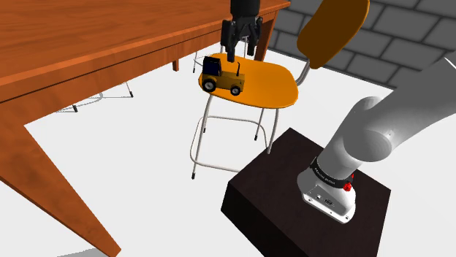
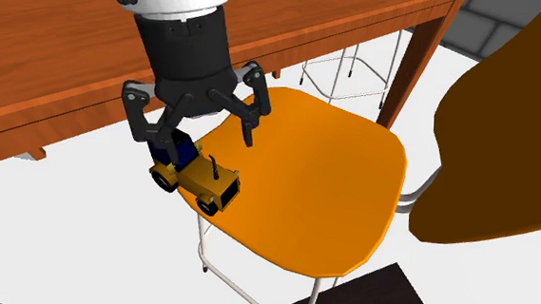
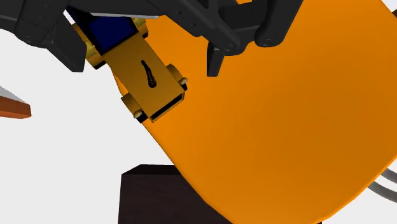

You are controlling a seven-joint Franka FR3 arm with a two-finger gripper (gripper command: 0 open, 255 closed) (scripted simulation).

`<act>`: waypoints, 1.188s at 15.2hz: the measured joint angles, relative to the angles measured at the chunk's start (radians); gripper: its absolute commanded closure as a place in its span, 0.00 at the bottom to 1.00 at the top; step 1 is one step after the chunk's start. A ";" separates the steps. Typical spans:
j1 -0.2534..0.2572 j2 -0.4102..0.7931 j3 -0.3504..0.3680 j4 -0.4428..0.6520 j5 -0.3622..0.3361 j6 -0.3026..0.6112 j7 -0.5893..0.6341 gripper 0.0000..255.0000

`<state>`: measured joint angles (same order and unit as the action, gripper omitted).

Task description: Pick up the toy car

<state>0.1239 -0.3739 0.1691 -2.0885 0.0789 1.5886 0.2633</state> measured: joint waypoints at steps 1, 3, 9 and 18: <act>0.001 0.006 0.002 -0.004 0.001 0.010 0.002 0.00; 0.002 0.006 0.004 -0.028 0.002 0.034 0.003 0.00; 0.003 0.006 0.007 -0.086 0.004 0.092 0.002 1.00; 0.003 0.006 0.007 -0.088 0.004 0.094 0.002 1.00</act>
<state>0.1271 -0.3681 0.1762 -2.1767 0.0833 1.6824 0.2650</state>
